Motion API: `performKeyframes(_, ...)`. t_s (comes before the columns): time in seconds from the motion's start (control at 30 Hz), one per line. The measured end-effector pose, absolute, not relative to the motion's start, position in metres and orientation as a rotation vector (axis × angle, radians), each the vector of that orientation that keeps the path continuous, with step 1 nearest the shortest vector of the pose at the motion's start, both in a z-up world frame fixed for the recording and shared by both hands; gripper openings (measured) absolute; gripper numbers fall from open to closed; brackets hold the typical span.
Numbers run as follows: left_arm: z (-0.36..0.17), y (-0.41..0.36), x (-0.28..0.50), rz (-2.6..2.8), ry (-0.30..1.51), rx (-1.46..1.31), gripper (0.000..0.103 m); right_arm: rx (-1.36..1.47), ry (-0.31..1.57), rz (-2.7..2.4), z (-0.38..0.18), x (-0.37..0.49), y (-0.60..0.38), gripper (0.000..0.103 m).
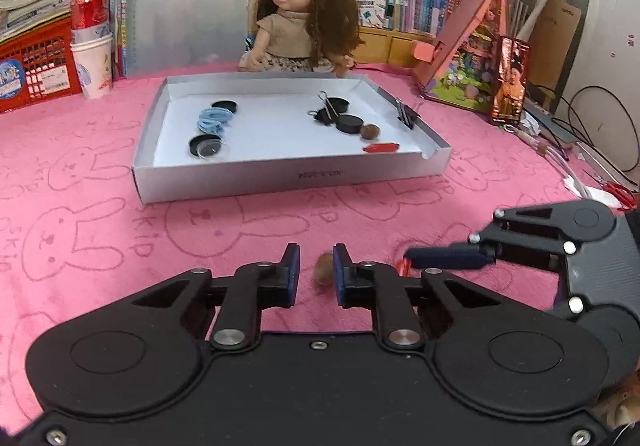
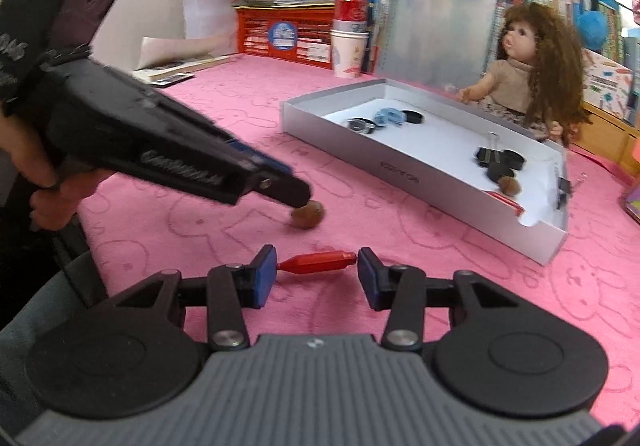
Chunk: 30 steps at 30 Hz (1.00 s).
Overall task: Organize rigid objects
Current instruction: 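Grasp the brown nut with the left tool while the right tool grasps the red crayon, then carry the nut with the left tool while the right tool carries the crayon over the tray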
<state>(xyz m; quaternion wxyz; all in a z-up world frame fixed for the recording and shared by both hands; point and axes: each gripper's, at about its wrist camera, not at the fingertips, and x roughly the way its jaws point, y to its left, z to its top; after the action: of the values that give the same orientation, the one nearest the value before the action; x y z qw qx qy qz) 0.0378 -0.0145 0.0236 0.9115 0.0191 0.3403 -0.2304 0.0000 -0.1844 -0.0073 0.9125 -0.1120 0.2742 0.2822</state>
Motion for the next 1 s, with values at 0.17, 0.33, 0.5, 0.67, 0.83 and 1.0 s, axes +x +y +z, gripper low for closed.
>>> performKeyframes(0.17, 0.017, -0.021, 0.036, -0.487, 0.703, 0.051, 0.018, -0.212, 0.564, 0.510, -0.005, 0.001, -0.196, 0.050)
performKeyframes(0.33, 0.009, -0.025, 0.042, -0.475, 0.721, 0.045, 0.018, -0.196, 0.566, 0.455, -0.003, 0.004, -0.206, 0.050)
performKeyframes(0.5, 0.007, -0.028, 0.044, -0.466, 0.712, 0.048, 0.017, -0.171, 0.574, 0.426, -0.005, 0.008, -0.209, 0.050)
performKeyframes(0.67, 0.011, -0.029, 0.044, -0.454, 0.697, 0.057, 0.016, -0.154, 0.570, 0.402, -0.003, 0.010, -0.210, 0.050)
performKeyframes(0.83, 0.016, -0.027, 0.046, -0.442, 0.688, 0.049, 0.016, -0.111, 0.575, 0.363, -0.001, 0.015, -0.213, 0.050)
performKeyframes(1.0, 0.023, -0.025, 0.051, -0.427, 0.675, 0.045, 0.016, -0.075, 0.575, 0.329, 0.003, 0.021, -0.217, 0.050)
